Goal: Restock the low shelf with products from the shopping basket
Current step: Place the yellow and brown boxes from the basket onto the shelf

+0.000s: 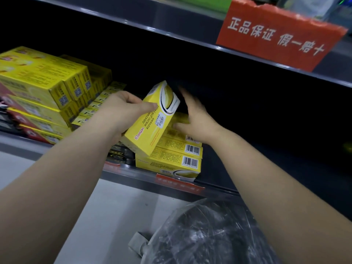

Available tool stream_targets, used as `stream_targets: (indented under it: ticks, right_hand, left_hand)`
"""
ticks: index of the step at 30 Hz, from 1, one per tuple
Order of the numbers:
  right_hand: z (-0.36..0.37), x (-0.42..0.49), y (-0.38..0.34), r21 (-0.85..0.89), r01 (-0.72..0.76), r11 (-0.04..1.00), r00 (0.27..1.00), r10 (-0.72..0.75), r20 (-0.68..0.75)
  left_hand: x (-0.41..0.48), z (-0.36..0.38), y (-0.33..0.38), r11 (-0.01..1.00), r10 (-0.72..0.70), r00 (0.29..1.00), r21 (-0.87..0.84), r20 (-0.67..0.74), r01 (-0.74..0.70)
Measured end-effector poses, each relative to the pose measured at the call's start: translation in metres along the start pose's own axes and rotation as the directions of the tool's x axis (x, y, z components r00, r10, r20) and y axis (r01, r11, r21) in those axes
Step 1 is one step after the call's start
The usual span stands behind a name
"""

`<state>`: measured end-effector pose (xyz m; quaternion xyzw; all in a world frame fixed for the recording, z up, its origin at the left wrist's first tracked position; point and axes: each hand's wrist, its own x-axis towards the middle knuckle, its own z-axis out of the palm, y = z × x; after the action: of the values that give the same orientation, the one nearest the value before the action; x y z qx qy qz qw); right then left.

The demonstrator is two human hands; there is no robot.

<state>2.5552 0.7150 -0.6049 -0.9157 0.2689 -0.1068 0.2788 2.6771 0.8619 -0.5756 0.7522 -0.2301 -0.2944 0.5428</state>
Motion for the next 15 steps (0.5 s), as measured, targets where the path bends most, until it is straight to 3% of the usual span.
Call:
stream_targets:
  ticks: [3,7,15]
  right_hand:
    - [-0.025,-0.018,-0.021,-0.147,0.212,0.966,0.976,-0.202,0.085]
    - [-0.052,-0.026,-0.029,-0.341,0.192,0.920,0.977,-0.145,0.158]
    - [-0.051,-0.029,-0.013,-0.038,0.078,0.996,0.972,-0.067,0.227]
  left_hand:
    - [0.000,0.008,0.000,0.997,0.059,0.994,0.040,0.096,-0.063]
    - [-0.005,0.022,0.001,0.969,0.126,0.948,0.169,0.293,-0.181]
    - [-0.006,0.030,-0.001,0.878,0.253,0.899,0.306,0.358,-0.368]
